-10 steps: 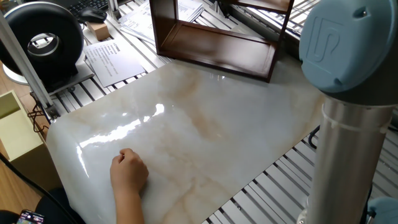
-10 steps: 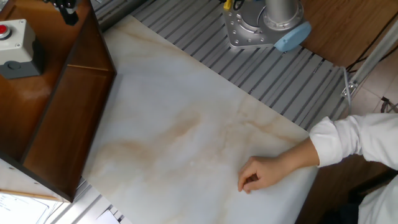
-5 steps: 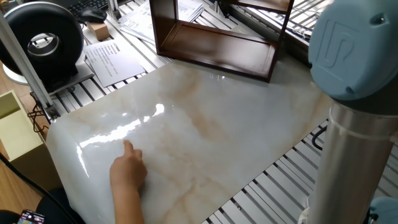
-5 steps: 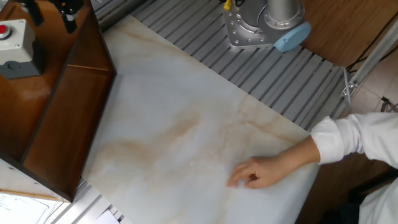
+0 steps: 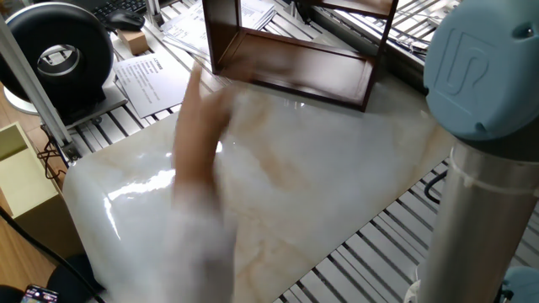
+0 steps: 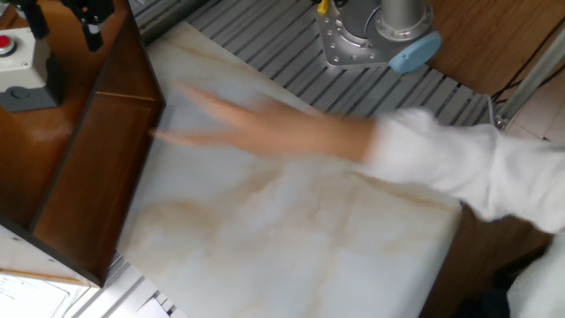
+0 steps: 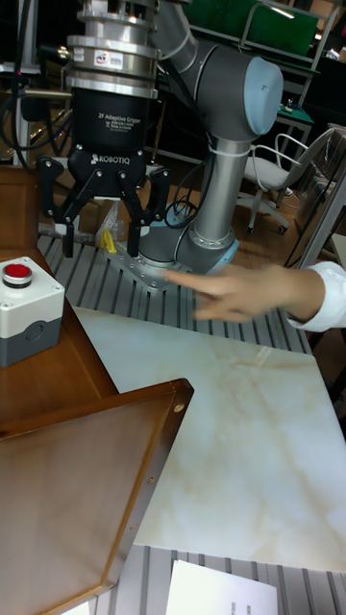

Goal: Take the object down from the shelf

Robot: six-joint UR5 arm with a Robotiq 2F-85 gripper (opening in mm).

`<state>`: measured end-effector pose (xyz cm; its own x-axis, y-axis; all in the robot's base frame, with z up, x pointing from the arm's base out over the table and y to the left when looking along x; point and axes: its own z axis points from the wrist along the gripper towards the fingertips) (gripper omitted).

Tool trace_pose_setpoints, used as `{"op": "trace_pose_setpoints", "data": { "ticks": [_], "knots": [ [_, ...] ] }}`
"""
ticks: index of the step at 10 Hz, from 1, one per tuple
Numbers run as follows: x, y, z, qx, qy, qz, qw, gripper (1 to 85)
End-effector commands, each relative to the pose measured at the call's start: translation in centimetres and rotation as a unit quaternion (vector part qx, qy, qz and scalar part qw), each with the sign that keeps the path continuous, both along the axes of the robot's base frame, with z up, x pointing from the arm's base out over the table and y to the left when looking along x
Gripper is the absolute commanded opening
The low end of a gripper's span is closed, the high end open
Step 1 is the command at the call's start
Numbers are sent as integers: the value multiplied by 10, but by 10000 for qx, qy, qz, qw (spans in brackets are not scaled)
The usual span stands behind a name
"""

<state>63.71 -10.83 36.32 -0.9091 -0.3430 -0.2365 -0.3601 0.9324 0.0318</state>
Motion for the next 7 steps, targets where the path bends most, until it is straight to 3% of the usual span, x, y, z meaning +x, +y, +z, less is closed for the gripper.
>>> {"op": "trace_pose_setpoints", "data": {
  "ticks": [1, 5, 7],
  "knots": [
    [11, 5, 5, 143, -212, -170, 9995, 697],
    [34, 6, 12, 201, -666, -299, 9971, 747],
    [36, 6, 13, 226, -700, -334, 9967, 750]
  ]
}}
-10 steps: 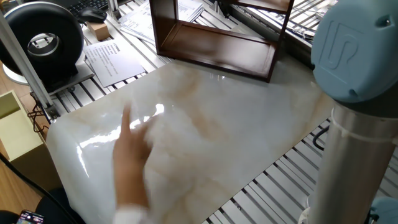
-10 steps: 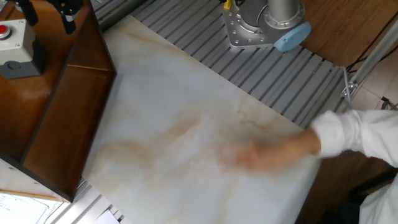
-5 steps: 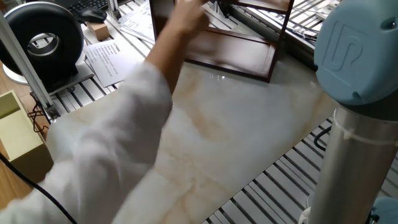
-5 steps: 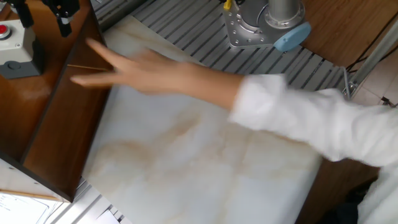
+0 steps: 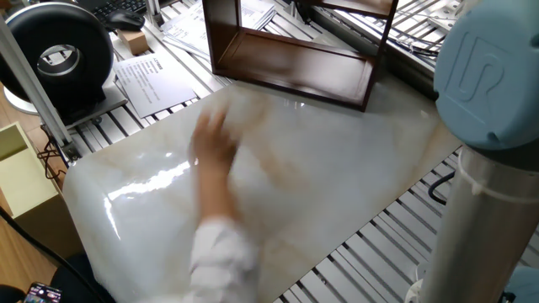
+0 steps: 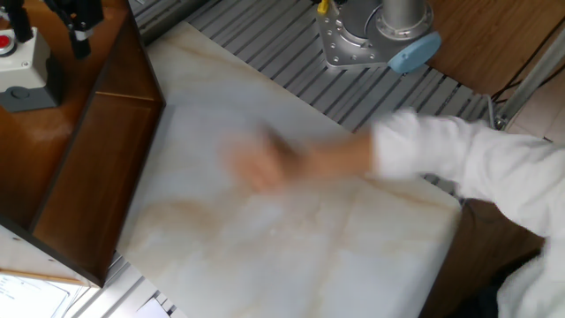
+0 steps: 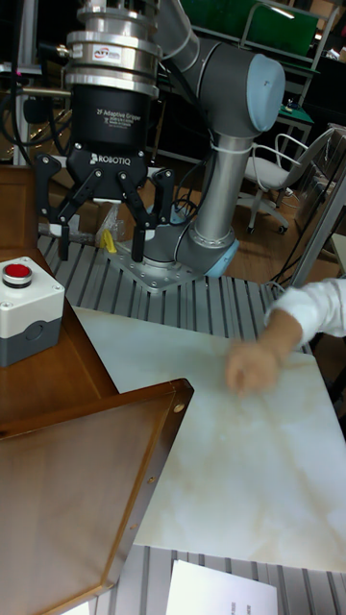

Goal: Take the object down from the shelf

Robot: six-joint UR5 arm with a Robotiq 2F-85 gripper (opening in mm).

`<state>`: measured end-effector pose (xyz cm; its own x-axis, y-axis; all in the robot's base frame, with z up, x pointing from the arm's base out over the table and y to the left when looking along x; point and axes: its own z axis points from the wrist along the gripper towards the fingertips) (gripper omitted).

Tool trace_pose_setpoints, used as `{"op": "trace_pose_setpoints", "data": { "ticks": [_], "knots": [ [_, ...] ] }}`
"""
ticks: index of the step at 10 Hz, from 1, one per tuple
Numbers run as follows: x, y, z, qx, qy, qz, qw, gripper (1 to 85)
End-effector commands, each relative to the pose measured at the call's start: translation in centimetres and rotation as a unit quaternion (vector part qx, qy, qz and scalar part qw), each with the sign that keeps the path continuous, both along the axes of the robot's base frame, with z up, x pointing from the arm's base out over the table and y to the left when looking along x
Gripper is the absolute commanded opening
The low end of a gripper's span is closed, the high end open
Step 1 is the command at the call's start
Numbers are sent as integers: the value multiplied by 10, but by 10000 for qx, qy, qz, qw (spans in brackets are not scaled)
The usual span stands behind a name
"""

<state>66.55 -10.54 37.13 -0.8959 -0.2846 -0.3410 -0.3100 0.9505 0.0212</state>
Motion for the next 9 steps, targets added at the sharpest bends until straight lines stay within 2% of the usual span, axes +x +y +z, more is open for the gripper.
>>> {"op": "trace_pose_setpoints", "data": {
  "ticks": [1, 3, 6, 9],
  "knots": [
    [8, 1, 5, 50, -172, -43, 9998, 750],
    [4, 11, 5, 234, -101, 8, 9997, 750],
    [-1, 7, 2, 142, -13, 43, 9999, 750],
    [2, 6, 3, 134, -57, -29, 9999, 767]
  ]
}}
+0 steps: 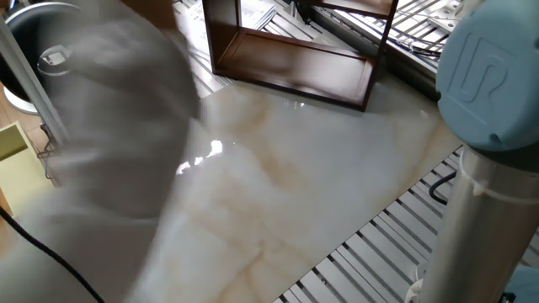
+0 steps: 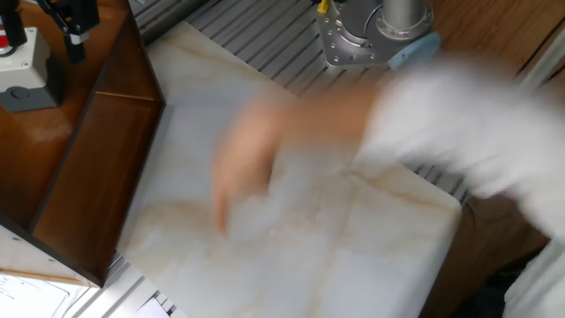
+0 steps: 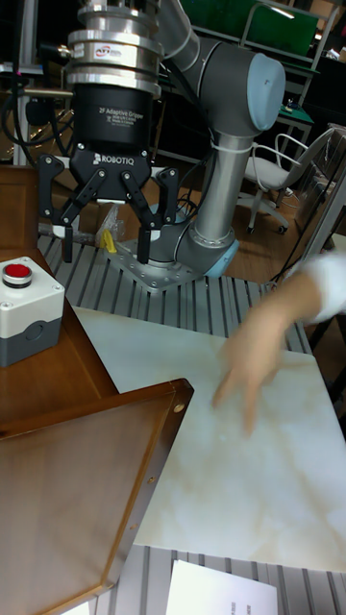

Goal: Take the object down from the shelf

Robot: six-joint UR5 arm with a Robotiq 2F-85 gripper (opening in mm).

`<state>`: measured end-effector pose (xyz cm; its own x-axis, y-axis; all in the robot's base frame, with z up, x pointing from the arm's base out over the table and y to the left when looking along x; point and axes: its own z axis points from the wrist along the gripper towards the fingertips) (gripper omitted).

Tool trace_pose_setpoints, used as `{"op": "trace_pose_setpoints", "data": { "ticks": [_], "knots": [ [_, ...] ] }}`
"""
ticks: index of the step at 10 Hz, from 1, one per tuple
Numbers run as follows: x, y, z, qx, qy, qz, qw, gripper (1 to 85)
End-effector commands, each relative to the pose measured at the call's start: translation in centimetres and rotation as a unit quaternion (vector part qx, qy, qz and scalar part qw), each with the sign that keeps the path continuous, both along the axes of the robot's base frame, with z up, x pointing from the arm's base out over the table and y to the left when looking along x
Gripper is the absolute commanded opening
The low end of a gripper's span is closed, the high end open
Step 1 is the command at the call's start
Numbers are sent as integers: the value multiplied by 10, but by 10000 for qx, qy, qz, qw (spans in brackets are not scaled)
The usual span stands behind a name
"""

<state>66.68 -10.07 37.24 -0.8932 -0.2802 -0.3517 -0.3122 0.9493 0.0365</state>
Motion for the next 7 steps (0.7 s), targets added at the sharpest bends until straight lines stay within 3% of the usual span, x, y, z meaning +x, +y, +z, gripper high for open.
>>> {"op": "trace_pose_setpoints", "data": {
  "ticks": [1, 4, 7],
  "knots": [
    [4, -2, 3, -18, -91, -70, 9999, 767],
    [9, -4, 4, -63, -201, -63, 9998, 803],
    [2, 4, 16, 34, -83, -128, 9999, 810]
  ]
}}
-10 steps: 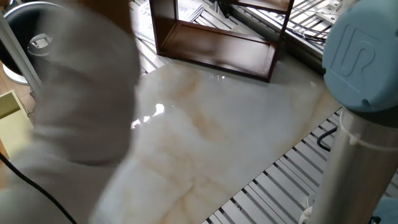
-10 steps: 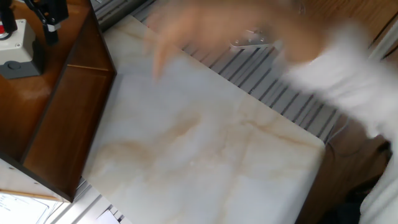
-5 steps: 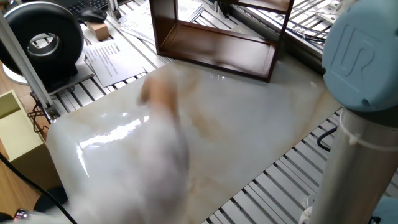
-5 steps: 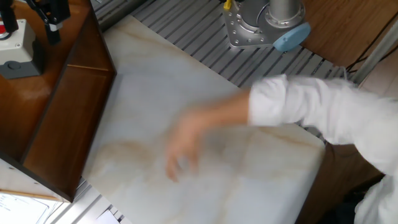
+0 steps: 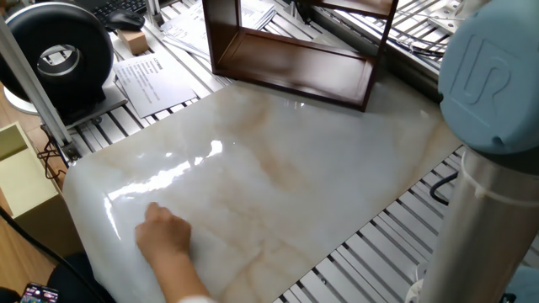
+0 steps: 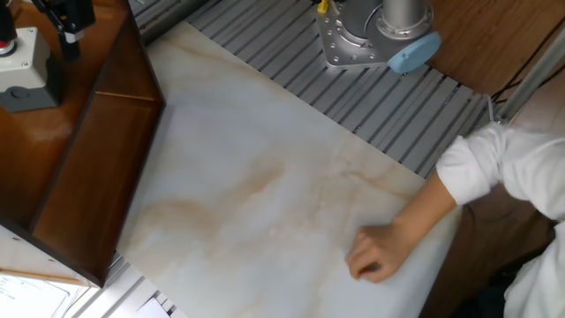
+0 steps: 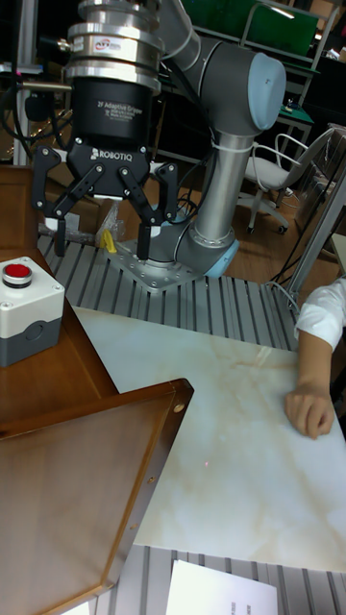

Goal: Take the object down from the shelf

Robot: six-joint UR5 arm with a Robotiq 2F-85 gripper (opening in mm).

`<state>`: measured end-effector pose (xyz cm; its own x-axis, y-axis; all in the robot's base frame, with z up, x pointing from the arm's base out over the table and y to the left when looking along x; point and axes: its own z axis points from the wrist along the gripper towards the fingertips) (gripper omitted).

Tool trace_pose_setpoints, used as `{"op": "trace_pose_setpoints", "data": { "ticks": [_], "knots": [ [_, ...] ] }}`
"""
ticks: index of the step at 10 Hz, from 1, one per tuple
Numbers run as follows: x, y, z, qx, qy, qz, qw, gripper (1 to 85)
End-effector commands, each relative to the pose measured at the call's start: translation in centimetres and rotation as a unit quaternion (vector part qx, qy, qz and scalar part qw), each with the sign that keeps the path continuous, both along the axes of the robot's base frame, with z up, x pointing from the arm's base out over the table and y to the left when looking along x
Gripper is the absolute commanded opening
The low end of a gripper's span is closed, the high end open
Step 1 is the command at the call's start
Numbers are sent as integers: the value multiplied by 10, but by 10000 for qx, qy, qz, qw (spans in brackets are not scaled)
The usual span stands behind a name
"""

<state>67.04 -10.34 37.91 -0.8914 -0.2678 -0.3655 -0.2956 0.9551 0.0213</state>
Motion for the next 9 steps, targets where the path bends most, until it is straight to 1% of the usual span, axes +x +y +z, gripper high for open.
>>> {"op": "trace_pose_setpoints", "data": {
  "ticks": [1, 4, 5, 6, 8, 9],
  "knots": [
    [0, 3, 8, 37, -68, 18, 10000, 810],
    [-1, -20, -2, -98, -185, 155, 9997, 810],
    [-2, -21, -6, -89, -220, 186, 9995, 810],
    [-6, -19, -7, -48, -162, 208, 9996, 817],
    [-8, -21, -8, -74, -125, 163, 9998, 827],
    [-5, -27, -8, -178, -170, 108, 9996, 827]
  ]
}}
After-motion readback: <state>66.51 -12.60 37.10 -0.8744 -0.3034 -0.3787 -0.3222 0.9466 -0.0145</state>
